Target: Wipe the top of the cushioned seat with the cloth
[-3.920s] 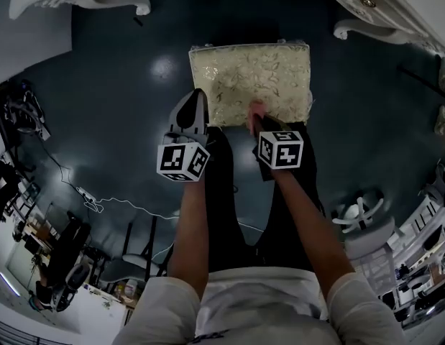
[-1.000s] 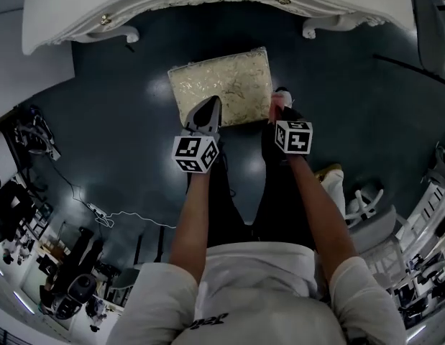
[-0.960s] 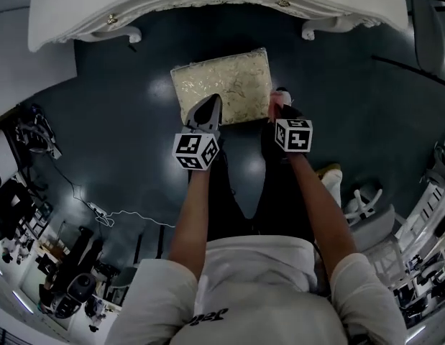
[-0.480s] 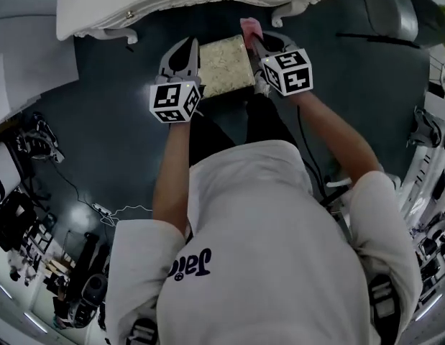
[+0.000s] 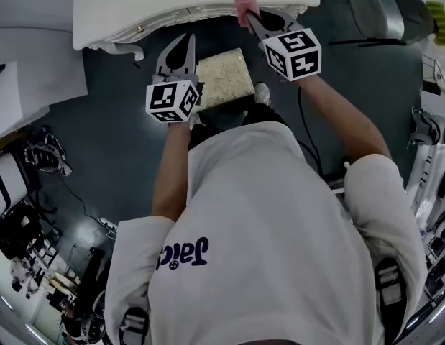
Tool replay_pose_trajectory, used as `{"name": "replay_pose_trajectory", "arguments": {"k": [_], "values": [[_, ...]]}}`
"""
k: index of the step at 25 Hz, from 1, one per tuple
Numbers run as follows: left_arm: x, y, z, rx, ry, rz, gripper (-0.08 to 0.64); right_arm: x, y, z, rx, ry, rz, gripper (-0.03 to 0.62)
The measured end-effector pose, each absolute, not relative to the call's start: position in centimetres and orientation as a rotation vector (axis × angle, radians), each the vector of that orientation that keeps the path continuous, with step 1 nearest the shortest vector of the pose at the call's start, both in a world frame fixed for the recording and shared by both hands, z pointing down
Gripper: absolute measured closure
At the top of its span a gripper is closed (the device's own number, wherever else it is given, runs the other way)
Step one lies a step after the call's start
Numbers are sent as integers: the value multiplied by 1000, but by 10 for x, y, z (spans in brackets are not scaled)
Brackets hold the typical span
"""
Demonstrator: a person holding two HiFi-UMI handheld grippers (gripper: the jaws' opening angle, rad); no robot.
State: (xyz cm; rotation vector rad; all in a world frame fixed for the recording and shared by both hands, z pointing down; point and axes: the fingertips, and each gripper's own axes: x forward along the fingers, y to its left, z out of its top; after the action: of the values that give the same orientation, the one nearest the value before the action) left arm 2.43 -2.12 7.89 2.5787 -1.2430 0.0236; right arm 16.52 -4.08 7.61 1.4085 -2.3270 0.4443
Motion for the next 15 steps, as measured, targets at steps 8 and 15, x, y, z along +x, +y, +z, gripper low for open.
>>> {"name": "replay_pose_trajectory", "arguments": {"k": [8,15], "values": [[5,-5,36,2625,-1296,-16,546,184,-27,30,1400,-2354,377,567],[-5,-6,10,2642,-1390,-20,546,171,-28,-14,1575,-2454,313,567]]}}
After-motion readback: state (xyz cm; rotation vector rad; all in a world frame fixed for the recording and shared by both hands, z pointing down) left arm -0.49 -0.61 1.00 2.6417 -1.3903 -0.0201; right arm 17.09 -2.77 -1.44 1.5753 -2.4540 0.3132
